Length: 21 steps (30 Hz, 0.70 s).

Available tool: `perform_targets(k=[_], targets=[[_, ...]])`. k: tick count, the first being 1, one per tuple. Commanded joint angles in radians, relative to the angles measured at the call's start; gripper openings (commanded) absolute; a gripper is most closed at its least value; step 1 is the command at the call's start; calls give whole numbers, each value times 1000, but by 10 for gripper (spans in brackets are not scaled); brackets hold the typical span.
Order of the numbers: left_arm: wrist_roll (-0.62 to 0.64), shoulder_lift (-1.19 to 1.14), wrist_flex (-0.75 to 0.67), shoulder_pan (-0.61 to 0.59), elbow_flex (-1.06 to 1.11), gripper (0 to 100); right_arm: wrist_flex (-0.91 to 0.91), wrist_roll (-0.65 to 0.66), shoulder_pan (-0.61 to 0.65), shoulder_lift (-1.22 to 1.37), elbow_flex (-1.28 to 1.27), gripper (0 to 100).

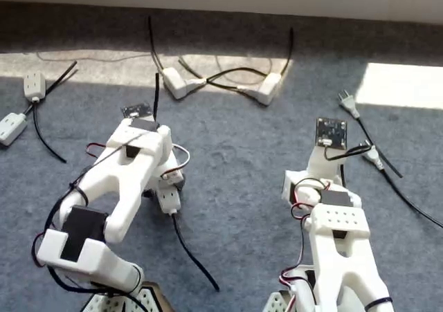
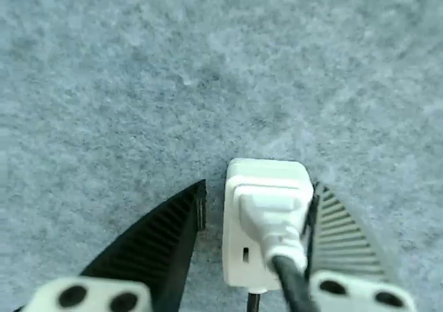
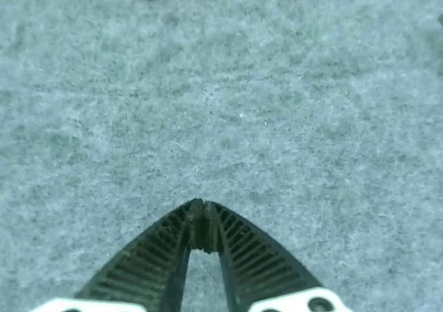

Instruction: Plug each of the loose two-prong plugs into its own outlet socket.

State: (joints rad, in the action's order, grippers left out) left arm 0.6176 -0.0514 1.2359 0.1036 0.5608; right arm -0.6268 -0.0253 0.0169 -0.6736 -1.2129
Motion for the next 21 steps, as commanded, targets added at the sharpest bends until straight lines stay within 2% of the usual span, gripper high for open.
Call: perform_targets(k=[1,4,11,15,21], targets=[[-3,2,84,19,-82,334,15,-3,-13,-19,5,8],[-3,2,130,27,-133,344,15,-3,-13,-19,5,8],[-8,-8,132,28,-139,273,15,-3,-13,-19,5,8],[-8,-8,132,28,-105,270,15,-3,-13,-19,5,8],[-3,-8,-46,48,36,266,15,-3,-13,-19,5,8]])
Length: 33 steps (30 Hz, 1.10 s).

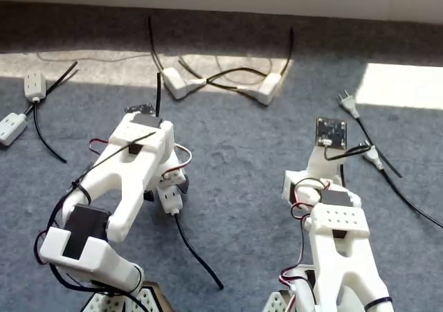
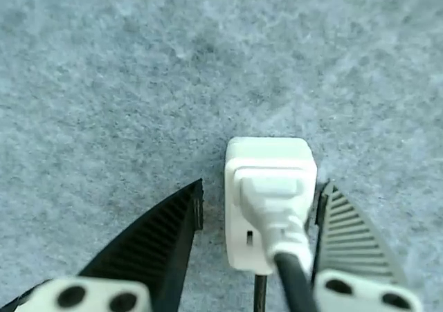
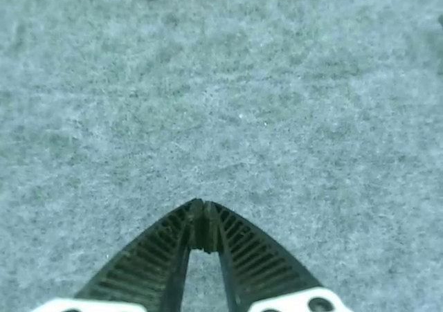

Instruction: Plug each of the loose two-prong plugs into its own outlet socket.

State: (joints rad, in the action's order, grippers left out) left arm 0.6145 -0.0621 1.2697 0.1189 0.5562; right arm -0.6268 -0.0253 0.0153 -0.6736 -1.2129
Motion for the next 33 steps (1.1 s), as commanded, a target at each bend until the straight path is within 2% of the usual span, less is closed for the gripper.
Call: perform_targets(k=[1,4,9,15,19,24,33], targets=[[0,10,-98,39,54,265,15,-3,-12,-19,5,8],[0,12,-98,47,39,226,15,-3,-12,-19,5,8],[-6,12,-100,45,-24,15,15,-3,-12,-19,5,8],[-6,12,-100,39,-173,6,15,-3,-10,-18,5,8],[-15,2,-107,39,-412,7,15,-3,-10,-18,5,8],[-203,-85,-140,45,-779,7,15,-3,-8,-18,5,8],[-330,-648,-249,-25,-1448,8,16,-3,-8,-18,5,8]])
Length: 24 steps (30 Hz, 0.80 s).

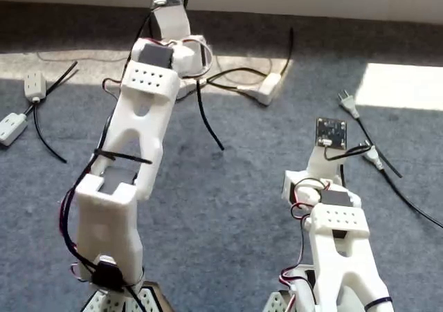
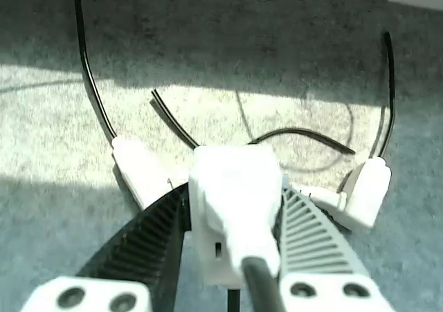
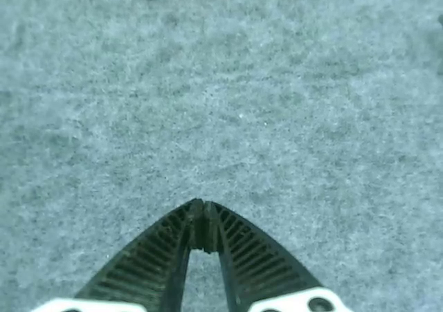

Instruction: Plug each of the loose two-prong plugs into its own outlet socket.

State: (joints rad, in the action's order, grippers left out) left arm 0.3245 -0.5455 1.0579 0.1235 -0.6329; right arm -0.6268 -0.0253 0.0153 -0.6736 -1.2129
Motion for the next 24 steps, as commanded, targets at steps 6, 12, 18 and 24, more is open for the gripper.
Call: perform_targets(k=[6,12,18,24], targets=[[-112,-549,-29,-38,-720,56,124,-2,-8,-18,-54,8],[-133,-737,121,-36,-1029,328,196,-2,-8,-27,-91,8],[-132,-684,157,-70,-1030,357,222,-2,-8,-19,-99,8],[-133,-570,138,-139,-1029,357,222,-2,-8,-19,-102,8]])
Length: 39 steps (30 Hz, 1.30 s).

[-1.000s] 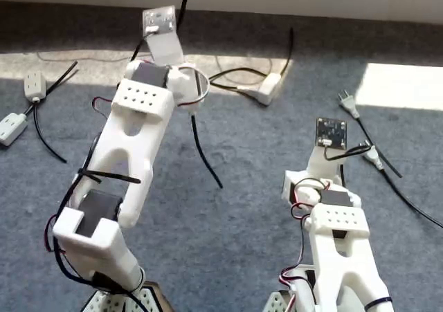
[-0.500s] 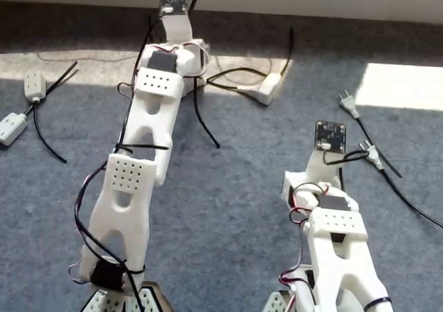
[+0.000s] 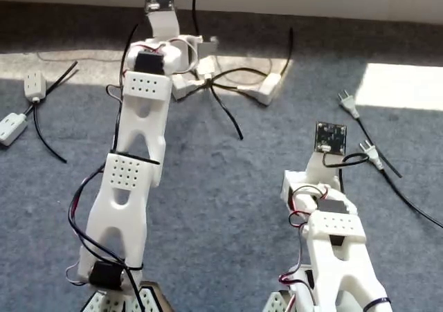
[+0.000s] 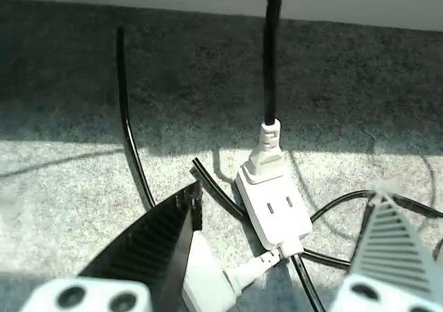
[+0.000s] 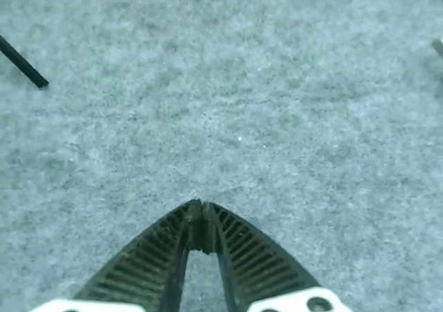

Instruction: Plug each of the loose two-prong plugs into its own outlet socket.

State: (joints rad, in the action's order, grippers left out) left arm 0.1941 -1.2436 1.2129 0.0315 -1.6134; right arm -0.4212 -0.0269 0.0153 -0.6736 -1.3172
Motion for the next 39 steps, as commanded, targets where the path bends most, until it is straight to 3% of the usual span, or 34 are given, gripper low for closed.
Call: perform_targets(k=[1,9,14,21,27,32,39], targets=[[-3,156,-15,-71,-47,357,16,0,-8,-19,2,8],[-17,329,-2,-346,68,357,16,0,-7,-18,2,8],[-164,395,-2,-473,254,357,16,0,-5,-18,2,8],[-221,429,43,-599,361,357,16,0,-5,-18,1,8],[-224,423,190,-657,366,357,13,0,-5,-18,1,8],[-313,423,290,-661,366,357,13,0,-5,-18,-18,8],[-310,403,272,-657,369,357,13,0,-5,-18,-19,8]])
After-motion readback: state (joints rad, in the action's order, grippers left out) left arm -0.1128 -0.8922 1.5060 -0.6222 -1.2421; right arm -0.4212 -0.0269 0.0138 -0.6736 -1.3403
